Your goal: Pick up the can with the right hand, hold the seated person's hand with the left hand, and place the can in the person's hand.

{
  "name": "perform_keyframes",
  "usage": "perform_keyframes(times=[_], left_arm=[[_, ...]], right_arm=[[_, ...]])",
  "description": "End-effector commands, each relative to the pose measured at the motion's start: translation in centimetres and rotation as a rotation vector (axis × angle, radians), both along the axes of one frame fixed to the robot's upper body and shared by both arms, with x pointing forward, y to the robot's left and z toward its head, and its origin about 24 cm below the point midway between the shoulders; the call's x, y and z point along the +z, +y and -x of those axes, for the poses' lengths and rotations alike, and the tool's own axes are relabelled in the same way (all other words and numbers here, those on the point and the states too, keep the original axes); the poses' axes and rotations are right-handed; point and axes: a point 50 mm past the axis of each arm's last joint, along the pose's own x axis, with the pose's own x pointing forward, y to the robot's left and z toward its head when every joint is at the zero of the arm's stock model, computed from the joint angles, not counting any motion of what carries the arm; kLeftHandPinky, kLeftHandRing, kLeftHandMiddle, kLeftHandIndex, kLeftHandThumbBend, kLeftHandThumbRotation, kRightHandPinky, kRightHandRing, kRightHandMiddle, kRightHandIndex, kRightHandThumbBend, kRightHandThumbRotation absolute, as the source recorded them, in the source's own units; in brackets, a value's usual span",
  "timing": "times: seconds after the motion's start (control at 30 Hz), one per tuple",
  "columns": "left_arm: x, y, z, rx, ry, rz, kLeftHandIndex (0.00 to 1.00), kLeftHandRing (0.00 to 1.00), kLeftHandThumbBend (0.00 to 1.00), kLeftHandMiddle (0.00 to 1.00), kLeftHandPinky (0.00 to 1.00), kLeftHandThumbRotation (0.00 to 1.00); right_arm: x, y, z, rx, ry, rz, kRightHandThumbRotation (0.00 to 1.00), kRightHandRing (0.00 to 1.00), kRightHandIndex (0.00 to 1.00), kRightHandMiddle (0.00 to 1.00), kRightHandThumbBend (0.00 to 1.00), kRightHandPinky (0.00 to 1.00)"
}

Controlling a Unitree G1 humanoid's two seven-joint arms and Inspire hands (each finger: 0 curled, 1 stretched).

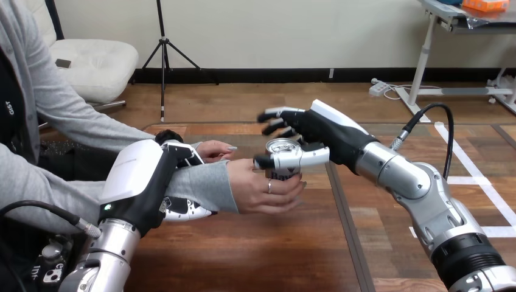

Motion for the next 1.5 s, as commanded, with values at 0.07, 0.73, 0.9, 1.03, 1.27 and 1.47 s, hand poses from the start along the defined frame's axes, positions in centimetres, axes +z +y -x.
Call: perform_keyframes(times=[0.07, 0.73, 0.9, 1.03, 1.27, 1.47], left_arm=[[1.1, -1.0, -0.6, -0.043, -0.043, 0.036, 0.42, 0.35, 0.73, 0.4, 0.29, 0.0], [1.1, -0.9, -0.5, -0.05, -0.03, 0.032, 0.43, 0.35, 0.73, 0.41, 0.29, 0.0], [1.0, -0.8, -0.5, -0.052, -0.026, 0.029, 0.43, 0.36, 0.73, 0.41, 0.3, 0.0], [1.0, -0.8, -0.5, -0.05, -0.02, 0.023, 0.43, 0.36, 0.73, 0.41, 0.3, 0.0], [0.9, -0.8, -0.3, -0.046, -0.008, 0.057, 0.43, 0.37, 0.72, 0.42, 0.31, 0.0], [0.7, -0.9, 0.0, -0.031, 0.018, 0.08, 0.48, 0.44, 0.78, 0.48, 0.36, 0.0]], right_arm=[[4.1, 0.7, -1.0, 0.028, -0.151, -0.049, 0.87, 0.85, 0.93, 0.88, 1.0, 0.66], [4.1, 0.2, -1.0, 0.002, -0.167, -0.041, 0.95, 0.81, 0.91, 0.85, 1.0, 0.62], [4.1, 0.0, -1.1, -0.016, -0.169, -0.049, 0.98, 0.8, 0.89, 0.84, 1.0, 0.61], [4.1, -0.1, -1.1, -0.026, -0.171, -0.058, 0.99, 0.79, 0.88, 0.83, 1.0, 0.61], [4.2, -0.3, -1.1, -0.035, -0.17, -0.079, 1.0, 0.79, 0.88, 0.83, 1.0, 0.61], [4.3, -0.5, -1.0, -0.038, -0.171, -0.098, 1.0, 0.79, 0.87, 0.82, 1.0, 0.61]])
